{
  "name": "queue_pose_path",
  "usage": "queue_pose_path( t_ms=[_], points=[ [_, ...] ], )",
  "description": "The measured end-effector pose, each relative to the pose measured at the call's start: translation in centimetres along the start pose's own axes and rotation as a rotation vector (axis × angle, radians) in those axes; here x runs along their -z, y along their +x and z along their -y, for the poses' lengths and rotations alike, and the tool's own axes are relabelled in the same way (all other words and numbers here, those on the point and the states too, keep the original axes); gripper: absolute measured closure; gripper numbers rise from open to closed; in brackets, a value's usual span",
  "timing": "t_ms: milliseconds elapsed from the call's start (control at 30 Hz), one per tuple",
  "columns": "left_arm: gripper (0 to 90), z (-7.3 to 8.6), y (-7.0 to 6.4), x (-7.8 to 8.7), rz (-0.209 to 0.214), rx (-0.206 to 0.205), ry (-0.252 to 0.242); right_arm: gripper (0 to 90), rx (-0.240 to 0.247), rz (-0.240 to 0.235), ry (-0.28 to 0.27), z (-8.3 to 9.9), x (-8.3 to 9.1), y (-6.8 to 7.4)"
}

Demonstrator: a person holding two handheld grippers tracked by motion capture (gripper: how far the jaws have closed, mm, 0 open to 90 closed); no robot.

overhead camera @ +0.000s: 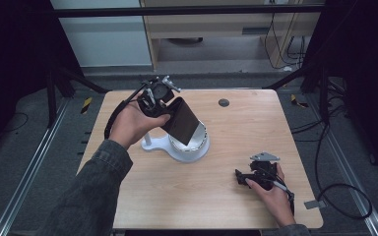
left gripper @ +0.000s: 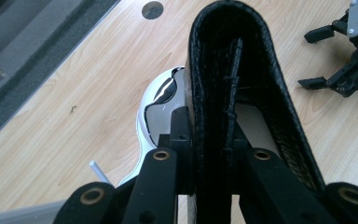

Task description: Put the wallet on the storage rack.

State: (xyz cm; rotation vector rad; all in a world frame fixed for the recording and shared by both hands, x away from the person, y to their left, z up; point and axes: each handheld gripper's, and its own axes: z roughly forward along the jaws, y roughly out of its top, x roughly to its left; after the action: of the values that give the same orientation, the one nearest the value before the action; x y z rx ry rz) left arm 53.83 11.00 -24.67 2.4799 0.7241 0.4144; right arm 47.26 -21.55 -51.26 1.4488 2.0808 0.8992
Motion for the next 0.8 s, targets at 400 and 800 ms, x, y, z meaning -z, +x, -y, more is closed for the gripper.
queue_pose_path(
  t_ms=[400, 800],
  points=[
    [79.6, 0.0, 0.1, -2.6, 0.013, 0.009, 0.031, 2.1, 0.006, 0.000, -0.001, 0.0, 0.0, 0.0],
    [79.5, -0.6, 0.8, -5.4, 0.037, 0.024, 0.068, 1.9, 0.009, -0.004, 0.000, 0.0, 0.0, 0.0]
  ],
)
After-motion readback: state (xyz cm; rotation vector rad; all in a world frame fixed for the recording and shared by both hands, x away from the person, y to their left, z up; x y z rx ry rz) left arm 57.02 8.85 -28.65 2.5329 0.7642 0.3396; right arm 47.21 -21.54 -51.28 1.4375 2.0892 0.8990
